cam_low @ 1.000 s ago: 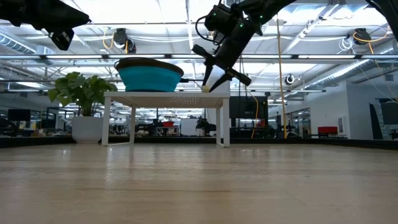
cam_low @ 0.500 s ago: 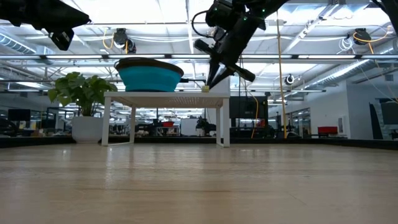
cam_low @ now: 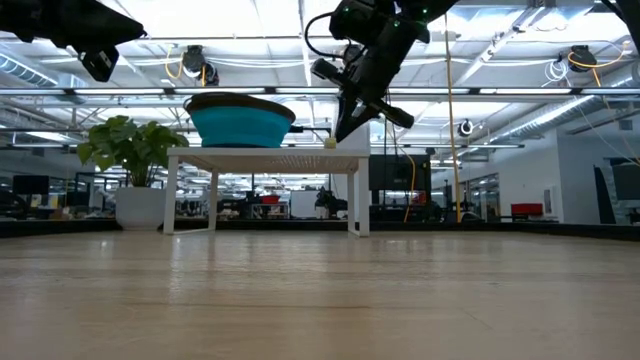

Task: Pick & Place Fruit
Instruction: Put the yellow table knife on the shelf

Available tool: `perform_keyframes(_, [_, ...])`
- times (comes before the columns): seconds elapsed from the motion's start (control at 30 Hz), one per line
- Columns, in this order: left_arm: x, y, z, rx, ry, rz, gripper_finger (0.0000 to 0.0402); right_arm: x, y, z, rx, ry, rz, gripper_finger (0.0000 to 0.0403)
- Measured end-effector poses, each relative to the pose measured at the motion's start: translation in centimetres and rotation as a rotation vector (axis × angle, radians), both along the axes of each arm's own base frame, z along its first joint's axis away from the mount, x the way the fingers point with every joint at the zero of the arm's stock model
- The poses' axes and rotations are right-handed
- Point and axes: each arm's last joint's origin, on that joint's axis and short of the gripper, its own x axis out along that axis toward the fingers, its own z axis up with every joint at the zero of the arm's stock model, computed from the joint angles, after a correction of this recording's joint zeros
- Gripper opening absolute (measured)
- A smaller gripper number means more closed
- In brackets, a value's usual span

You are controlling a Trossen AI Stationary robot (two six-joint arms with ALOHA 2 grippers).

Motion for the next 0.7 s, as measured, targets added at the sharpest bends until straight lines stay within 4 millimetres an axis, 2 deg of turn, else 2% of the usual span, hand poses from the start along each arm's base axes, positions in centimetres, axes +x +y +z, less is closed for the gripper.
perform_keyframes(0.7, [0.0, 0.0, 0.0, 0.0, 0.0, 0.0, 0.0019, -0.01, 0.89, 0.23, 0.002, 0.008, 0.021, 0.0001])
